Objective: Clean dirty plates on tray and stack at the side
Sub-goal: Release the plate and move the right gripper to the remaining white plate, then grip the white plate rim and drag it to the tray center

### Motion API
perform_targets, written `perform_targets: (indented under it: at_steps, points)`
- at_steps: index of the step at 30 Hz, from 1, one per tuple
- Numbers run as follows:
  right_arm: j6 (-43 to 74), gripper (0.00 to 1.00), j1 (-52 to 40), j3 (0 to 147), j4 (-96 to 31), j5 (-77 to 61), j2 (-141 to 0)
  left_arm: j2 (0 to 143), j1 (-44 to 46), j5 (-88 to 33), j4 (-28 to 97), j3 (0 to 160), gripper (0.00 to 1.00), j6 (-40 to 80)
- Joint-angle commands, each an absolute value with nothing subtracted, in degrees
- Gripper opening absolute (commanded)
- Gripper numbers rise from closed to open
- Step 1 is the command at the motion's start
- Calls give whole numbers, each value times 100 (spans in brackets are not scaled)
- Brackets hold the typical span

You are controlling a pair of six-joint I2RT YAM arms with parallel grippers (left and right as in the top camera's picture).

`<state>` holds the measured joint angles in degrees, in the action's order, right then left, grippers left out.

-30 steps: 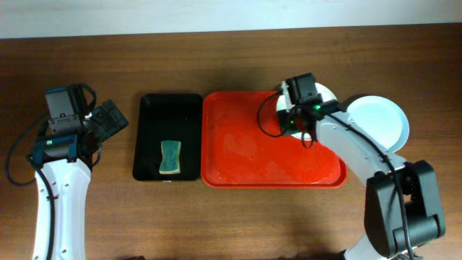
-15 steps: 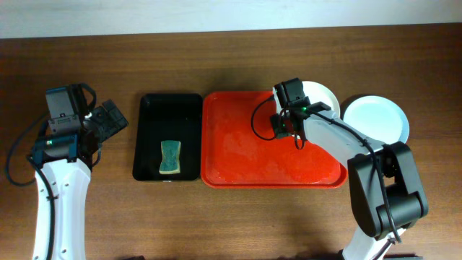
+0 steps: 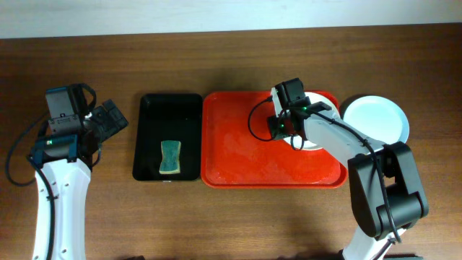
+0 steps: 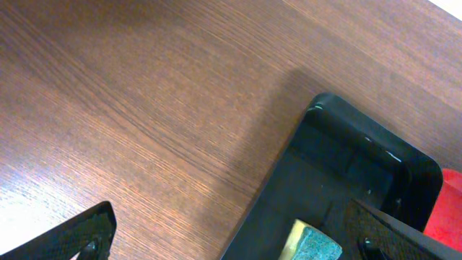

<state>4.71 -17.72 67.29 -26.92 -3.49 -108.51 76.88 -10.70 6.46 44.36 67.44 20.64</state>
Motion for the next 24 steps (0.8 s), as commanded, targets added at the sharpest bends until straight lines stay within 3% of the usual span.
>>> perform_targets:
  at_steps: [1, 12, 13, 15, 17, 24]
  points:
    - [805, 4, -1984, 6689, -2836, -1365, -10912, 7693, -1109, 648, 4427, 6761, 99, 2121]
    - [803, 5, -3529, 6692, -2694, -1577, -10912, 7693, -1109, 648, 4427, 6761, 99, 2121]
    - [805, 10, -3603, 6692, -2676, -1538, -10912, 7693, -1109, 648, 4427, 6761, 99, 2121]
    - [805, 31, -3682, 6692, -2674, -1433, -10912, 7690, -1109, 648, 4427, 6761, 99, 2121]
    - [923, 46, -3673, 6709, -2681, -1435, -10888, 7693, -1109, 648, 4427, 6761, 99, 2121]
    - [996, 58, -3199, 7312, -3389, -1435, -10162, 7693, -1109, 648, 4427, 6761, 99, 2121]
